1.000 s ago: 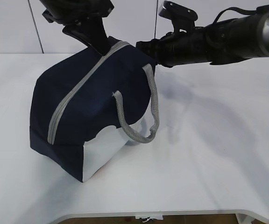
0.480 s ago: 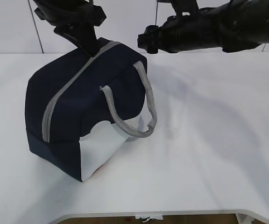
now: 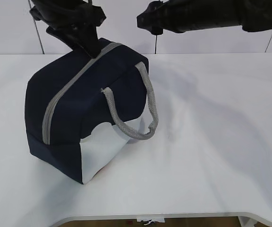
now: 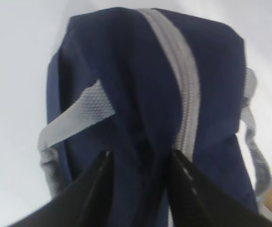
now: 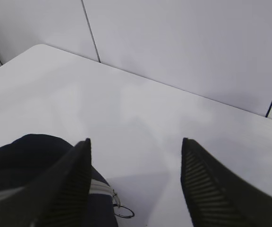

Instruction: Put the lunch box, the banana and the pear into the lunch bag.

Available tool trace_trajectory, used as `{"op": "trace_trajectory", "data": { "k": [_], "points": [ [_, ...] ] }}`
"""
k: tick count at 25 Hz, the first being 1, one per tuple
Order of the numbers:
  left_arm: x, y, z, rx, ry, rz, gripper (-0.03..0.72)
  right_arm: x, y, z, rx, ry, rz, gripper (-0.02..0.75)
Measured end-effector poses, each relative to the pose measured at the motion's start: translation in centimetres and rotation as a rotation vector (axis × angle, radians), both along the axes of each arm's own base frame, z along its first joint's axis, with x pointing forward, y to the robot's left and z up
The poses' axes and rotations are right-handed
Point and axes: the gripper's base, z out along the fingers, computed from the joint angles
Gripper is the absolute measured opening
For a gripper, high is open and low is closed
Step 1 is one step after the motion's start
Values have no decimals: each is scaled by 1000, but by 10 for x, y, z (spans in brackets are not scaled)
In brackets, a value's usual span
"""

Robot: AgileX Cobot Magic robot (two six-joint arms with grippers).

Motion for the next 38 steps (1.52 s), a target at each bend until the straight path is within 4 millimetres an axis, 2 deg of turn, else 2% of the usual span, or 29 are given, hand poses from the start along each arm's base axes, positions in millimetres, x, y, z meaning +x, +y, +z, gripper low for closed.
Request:
{"op": "trace_trajectory", "data": {
  "k": [3, 5, 10, 13, 19, 23, 32, 34, 38],
  "points": [
    [0, 2, 1, 11, -5, 17, 335, -9, -7, 3, -3, 4, 2, 468],
    [-3, 4, 8, 6, -23, 20, 342, -18, -10, 6, -3, 10, 12, 468],
    [-16, 15, 36, 13, -104, 41, 345, -36, -16, 11, 1, 17, 30, 468],
    [-28, 22, 57, 5, -158, 45, 345, -47, -19, 21, 7, -2, 32, 468],
    [-69, 44, 110, -53, -293, 55, 342, -77, -25, 45, 22, -53, 56, 468],
    [-105, 63, 127, -58, -336, 62, 330, -101, -30, 53, 29, -65, 84, 468],
    [-194, 107, 122, -62, -361, 65, 326, -150, -38, 56, 44, -65, 152, 470],
    [-215, 118, 121, -72, -380, 66, 326, -158, -39, 57, 48, -69, 167, 469],
    [-251, 135, 105, -77, -394, 67, 326, -166, -40, 62, 54, -83, 183, 469]
  ]
}}
